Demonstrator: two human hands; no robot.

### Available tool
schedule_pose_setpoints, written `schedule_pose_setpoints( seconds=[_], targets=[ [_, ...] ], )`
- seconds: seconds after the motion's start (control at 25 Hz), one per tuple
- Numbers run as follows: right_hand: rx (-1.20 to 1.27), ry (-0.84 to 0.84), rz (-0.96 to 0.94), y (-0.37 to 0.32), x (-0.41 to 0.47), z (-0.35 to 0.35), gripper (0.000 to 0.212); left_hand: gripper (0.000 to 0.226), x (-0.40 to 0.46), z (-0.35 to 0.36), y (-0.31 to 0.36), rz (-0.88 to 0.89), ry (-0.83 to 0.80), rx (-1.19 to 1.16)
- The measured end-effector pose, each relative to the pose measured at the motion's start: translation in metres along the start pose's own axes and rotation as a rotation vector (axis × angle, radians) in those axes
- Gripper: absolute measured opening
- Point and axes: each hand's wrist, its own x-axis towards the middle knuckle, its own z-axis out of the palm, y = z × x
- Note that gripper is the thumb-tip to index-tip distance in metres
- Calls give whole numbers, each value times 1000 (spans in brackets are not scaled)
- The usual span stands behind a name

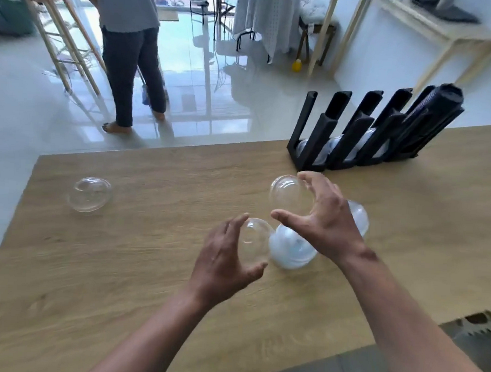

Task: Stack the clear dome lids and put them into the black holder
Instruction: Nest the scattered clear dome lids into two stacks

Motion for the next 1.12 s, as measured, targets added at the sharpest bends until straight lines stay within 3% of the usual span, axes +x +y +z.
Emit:
schedule_pose_setpoints(
  seconds=[0.2, 0.32, 0.6, 0.84, 0.96, 1.04, 1.12],
  targets=[
    [-36, 115, 81, 68, -2, -62, 86, 97, 54, 60, 63, 71, -125, 97],
    [-69, 140, 92, 102, 3, -73, 87, 95, 56, 87, 60, -29, -212, 104],
    [-168, -137, 136, 150, 3, -38, 91, 97, 45, 94, 51, -65, -157, -51],
    [-116, -93, 92, 166, -16, -33, 101, 101, 45, 98, 51, -78, -117, -47],
    [-140, -99, 74, 159, -15, -41, 108, 114, 44, 93, 54, -107, -131, -41],
    [-130, -53, 21, 148, -11, -46, 103, 119, 41, 83, 54, -146, -108, -67],
    [-100, 21, -75, 130, -5, -46, 89, 107, 34, 71, 45, -176, -36, -47]
  ],
)
